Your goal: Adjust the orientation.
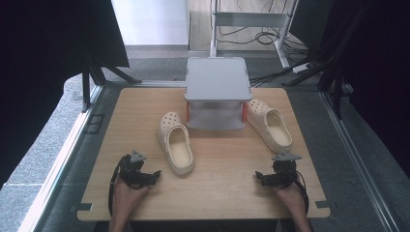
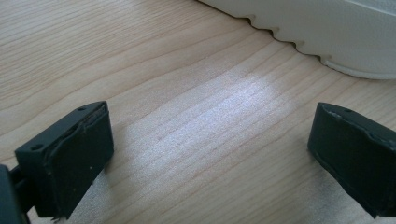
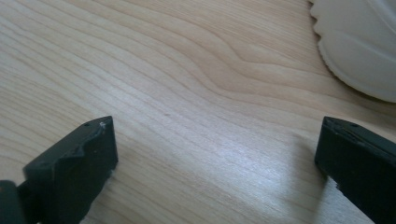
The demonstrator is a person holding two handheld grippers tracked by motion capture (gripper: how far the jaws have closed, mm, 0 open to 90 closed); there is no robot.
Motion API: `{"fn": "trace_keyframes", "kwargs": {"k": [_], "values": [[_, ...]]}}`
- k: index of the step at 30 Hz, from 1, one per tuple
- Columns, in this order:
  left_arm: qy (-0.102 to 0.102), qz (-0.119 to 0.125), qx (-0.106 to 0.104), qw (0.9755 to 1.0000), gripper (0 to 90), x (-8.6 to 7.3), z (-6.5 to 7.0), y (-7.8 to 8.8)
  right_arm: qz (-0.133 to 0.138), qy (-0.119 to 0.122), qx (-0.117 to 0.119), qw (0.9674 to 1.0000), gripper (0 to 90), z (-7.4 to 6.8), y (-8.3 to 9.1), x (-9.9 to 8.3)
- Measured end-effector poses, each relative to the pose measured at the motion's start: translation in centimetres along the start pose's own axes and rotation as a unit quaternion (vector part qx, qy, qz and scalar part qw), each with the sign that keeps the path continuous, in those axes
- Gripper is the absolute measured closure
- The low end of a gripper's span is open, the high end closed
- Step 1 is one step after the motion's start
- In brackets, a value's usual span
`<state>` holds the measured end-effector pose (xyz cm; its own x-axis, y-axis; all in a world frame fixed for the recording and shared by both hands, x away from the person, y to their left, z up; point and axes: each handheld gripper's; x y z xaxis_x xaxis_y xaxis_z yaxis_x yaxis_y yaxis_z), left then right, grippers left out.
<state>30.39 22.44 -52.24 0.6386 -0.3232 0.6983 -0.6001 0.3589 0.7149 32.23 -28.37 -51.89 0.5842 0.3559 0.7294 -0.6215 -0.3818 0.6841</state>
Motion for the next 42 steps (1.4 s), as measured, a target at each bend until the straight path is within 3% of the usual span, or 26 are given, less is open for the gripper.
{"fn": "trace_keyframes", "kwargs": {"k": [22,24,27,33,42], "values": [[0.002,0.002,0.002,1.0,1.9,-0.1,0.1,0.1,0.001,-0.002,0.001,1.0,0.0,0.0,0.1,0.0],[0.002,0.002,0.002,1.0,1.9,-0.1,0.1,0.1,0.002,-0.001,0.001,1.0,3.7,-0.1,0.2,0.0],[0.002,0.002,0.002,1.0,1.9,-0.1,0.1,0.1,0.0,0.002,0.008,1.0,14.5,0.0,0.7,0.1],[0.003,0.002,0.003,1.0,2.0,-0.1,0.2,0.1,0.004,0.0,0.029,0.9996,13.4,-0.4,1.3,1.0],[0.004,0.002,0.004,1.0,2.2,-0.1,0.2,0.1,0.004,0.028,0.059,0.9978,9.0,-1.4,1.5,3.5]]}}
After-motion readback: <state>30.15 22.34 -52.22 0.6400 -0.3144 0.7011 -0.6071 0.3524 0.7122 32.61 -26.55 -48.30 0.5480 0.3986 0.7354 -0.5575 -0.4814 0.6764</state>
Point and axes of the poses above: each handheld gripper's, and its own axes: y roughly backward along the jaws, x roughly out of its top, z roughly to its right, and after that the axes turned 3 degrees about z, right-handed
